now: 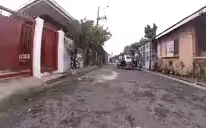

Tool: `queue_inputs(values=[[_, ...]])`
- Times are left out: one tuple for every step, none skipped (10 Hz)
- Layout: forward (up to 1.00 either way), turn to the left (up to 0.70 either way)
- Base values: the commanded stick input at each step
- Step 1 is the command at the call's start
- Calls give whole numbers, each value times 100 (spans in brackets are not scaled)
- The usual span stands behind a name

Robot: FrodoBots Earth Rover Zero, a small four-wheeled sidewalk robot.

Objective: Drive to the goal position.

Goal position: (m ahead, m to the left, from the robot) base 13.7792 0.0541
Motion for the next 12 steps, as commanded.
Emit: queue_inputs(values=[[70,0],[70,0],[70,0],[70,0],[70,0],[70,0],[70,0],[70,0],[70,0],[70,0],[70,-3],[70,-20]])
